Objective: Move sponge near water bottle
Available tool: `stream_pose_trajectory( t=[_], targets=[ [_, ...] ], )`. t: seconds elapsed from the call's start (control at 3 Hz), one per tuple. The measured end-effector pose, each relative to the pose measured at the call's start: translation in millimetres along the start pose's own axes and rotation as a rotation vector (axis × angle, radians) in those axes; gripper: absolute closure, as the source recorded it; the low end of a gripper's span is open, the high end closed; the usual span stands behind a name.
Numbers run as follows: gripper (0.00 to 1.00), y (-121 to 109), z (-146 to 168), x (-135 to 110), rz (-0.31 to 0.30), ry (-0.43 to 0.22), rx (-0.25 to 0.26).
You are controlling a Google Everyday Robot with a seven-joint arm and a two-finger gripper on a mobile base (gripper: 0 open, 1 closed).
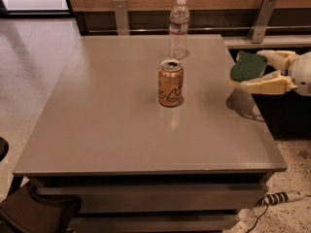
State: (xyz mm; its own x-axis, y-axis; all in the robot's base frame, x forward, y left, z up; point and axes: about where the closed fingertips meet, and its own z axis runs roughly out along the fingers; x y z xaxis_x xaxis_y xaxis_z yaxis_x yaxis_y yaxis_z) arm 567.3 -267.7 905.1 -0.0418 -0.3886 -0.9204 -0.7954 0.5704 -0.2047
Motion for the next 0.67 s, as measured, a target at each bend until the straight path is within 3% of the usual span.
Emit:
stream_pose_trajectory(
  t=[0.33,0.67],
  targets=[
    [1.00,-56.4,13.3,8.7,0.041,0.046,-0.032],
    [1.00,-87.6,35.0,0.3,0.036,0.079,-0.051]
  ],
)
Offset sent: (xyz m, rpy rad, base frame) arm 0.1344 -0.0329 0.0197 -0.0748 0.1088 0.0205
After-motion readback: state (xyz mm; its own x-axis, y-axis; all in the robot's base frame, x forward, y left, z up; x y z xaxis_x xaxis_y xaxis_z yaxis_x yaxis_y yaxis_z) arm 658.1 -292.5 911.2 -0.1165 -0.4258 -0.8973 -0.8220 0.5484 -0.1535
